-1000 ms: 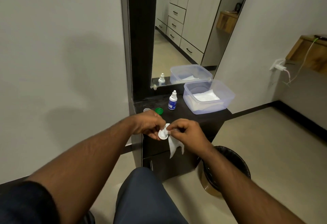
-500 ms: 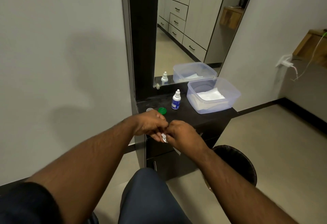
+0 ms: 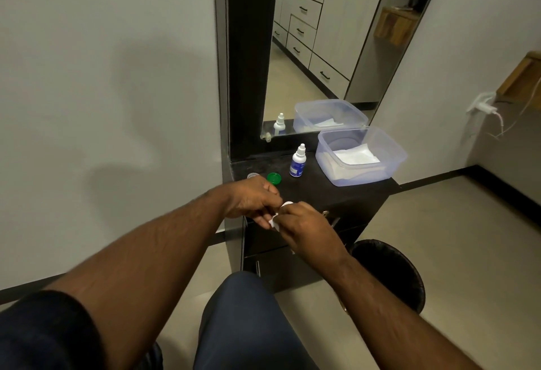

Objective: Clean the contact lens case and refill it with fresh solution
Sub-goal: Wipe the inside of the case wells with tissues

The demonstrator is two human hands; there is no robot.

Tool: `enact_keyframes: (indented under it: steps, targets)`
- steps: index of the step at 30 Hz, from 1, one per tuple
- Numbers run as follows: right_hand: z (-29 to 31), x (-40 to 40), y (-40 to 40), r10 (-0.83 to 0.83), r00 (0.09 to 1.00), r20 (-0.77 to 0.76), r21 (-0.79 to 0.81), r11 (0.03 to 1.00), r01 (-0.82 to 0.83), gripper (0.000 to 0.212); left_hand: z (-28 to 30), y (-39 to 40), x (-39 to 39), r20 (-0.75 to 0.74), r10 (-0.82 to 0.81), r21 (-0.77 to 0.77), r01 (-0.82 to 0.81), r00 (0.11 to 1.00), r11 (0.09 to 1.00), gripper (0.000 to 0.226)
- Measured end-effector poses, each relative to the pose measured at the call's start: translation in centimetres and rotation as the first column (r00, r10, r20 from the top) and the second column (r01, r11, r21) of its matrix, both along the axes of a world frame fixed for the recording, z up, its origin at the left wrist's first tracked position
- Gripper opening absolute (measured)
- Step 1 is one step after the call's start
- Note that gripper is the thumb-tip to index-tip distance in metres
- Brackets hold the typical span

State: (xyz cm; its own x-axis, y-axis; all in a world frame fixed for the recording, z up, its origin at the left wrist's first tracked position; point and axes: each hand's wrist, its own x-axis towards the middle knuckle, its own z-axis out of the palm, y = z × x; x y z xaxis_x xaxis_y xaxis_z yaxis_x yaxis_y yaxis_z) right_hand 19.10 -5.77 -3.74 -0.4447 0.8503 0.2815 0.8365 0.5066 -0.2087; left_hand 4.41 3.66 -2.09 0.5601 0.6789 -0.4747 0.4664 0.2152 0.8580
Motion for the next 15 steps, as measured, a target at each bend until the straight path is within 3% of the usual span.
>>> enact_keyframes:
  steps: [8,15]
  targets:
    - [0.6,-0.7,0.2,-0.094,0.993,-0.072,-0.017,0.996,0.093,0.021,-0.3,0.2,-0.1,-0.005,0.002,0.002,-0.002,1.0,1.0,0.014]
    - [-0.9,-1.2,-0.8,-0.264,0.938,-0.224,-0.056,0.964,0.258,0.018,-0.2,0.0,0.1,-0.001,0.0,-0.006,0.0,1.0,1.0,0.008]
